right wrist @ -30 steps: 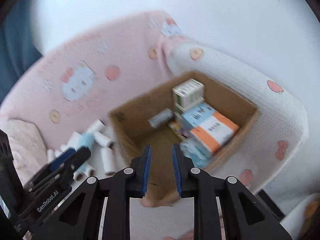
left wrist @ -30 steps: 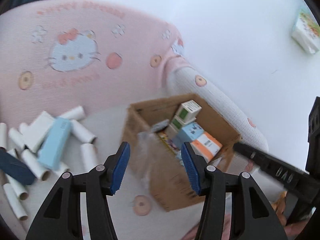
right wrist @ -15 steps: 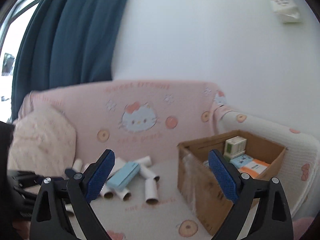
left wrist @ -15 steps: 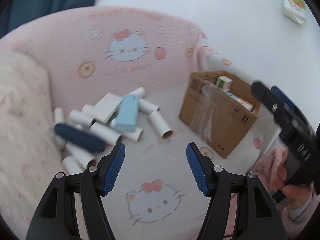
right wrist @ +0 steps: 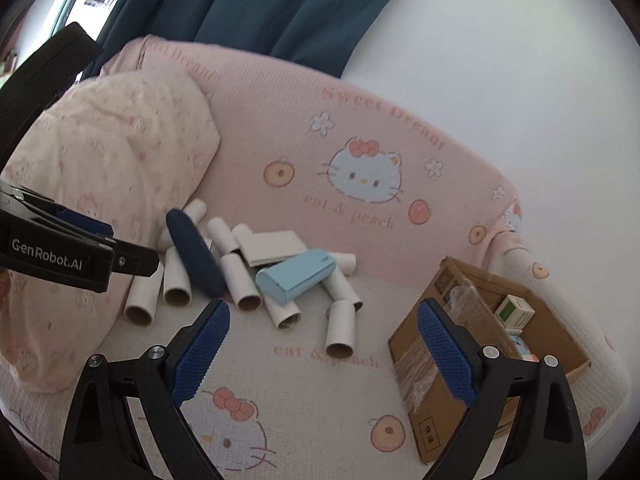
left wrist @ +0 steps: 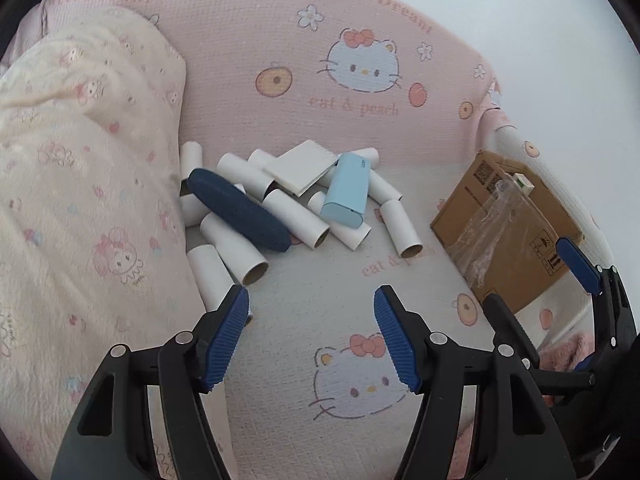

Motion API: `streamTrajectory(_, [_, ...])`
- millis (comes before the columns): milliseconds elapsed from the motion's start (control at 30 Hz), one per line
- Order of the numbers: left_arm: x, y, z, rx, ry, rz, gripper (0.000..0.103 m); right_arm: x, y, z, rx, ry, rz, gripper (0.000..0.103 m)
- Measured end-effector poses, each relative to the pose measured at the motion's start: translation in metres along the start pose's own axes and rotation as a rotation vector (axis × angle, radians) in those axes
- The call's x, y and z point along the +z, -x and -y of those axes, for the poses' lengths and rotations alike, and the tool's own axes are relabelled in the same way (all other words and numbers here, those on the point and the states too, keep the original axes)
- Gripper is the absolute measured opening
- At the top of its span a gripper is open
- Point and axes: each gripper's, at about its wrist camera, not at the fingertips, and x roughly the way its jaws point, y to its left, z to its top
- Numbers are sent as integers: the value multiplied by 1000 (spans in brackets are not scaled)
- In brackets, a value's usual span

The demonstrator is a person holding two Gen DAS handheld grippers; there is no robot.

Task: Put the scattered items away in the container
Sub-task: 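Withdraw the right tool from the box back toward the tubes, then grasp the light blue LUCKY box with the right gripper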

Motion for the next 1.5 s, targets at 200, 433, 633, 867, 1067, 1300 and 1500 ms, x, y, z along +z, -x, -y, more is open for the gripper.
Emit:
streamTrajectory(200, [-3,-23,-9,-7,48,-40,69,-6,-29,-4,9,4,-114,94])
streamTrajectory(433, [-2,-46,-8,15,40,-58,69,-13,-61,-2,49,-15,-208,94])
streamTrajectory(633, [11,-58,-4,18,47,-26,69,-10,-82,14,165,-101,-222,94])
streamTrajectory(867, [38,-84,-29,40,165,16,69,1,-119,36,338,-322,-248,95])
streamTrajectory(1067, [52,-116,-59,68,305,2,69,3,-178,51,394,-558,-323,94])
streamTrajectory(1300, [61,-142,-78,98,389,-24,69,-22,-248,66,451,-852,-471,94])
streamTrajectory(1500, [64,-149,-81,122,405,-8,69,-44,-280,77,483,-996,-539,83])
